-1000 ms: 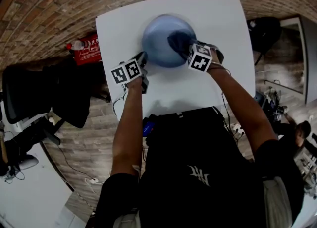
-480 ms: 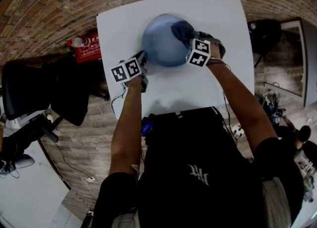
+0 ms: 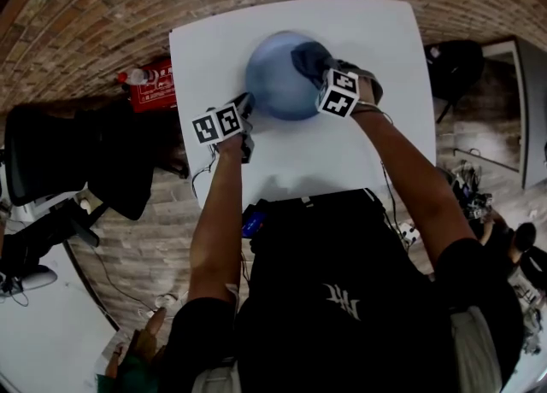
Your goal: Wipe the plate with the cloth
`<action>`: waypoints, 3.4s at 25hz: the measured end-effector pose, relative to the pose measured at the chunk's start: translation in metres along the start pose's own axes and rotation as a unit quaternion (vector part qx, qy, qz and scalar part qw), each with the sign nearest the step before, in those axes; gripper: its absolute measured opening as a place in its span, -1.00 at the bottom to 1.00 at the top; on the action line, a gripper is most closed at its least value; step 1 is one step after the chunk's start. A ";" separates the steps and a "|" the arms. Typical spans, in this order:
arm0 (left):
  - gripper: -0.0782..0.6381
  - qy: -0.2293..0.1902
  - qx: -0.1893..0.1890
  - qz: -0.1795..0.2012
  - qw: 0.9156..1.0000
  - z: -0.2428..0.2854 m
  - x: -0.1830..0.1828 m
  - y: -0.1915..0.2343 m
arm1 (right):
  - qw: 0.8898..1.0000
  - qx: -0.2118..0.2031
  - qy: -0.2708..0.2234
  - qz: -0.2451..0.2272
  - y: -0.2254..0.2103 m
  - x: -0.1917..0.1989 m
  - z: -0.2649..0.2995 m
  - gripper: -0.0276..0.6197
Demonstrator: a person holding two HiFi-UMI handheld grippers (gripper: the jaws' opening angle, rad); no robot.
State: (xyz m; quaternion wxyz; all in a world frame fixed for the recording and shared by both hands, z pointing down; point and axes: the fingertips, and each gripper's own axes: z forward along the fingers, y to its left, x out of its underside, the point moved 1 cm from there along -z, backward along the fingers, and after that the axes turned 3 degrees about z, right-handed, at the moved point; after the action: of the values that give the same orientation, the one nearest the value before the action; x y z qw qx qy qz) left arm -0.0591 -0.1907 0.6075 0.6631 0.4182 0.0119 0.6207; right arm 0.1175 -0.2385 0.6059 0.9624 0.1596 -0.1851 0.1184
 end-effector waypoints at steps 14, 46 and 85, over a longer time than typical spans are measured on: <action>-0.72 -0.109 0.034 0.215 0.970 -0.070 -0.045 -0.076 | 0.959 -0.073 -0.243 0.126 0.029 -0.111 -0.073 -0.69; -0.77 -0.234 0.276 0.381 0.851 -0.236 -0.018 -0.245 | 0.761 -0.041 -0.570 0.307 0.090 -0.052 -0.346 -0.69; -0.77 -0.231 0.261 0.328 0.878 -0.309 0.178 -0.351 | 0.793 -0.150 -0.542 0.235 0.281 0.059 -0.435 -0.69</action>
State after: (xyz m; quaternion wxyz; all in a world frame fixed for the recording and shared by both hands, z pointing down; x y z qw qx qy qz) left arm 0.1014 0.1667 0.2964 0.2722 0.6872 -0.1182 0.6631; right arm 0.2289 0.1832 0.3201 0.6592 0.0030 -0.7233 0.2056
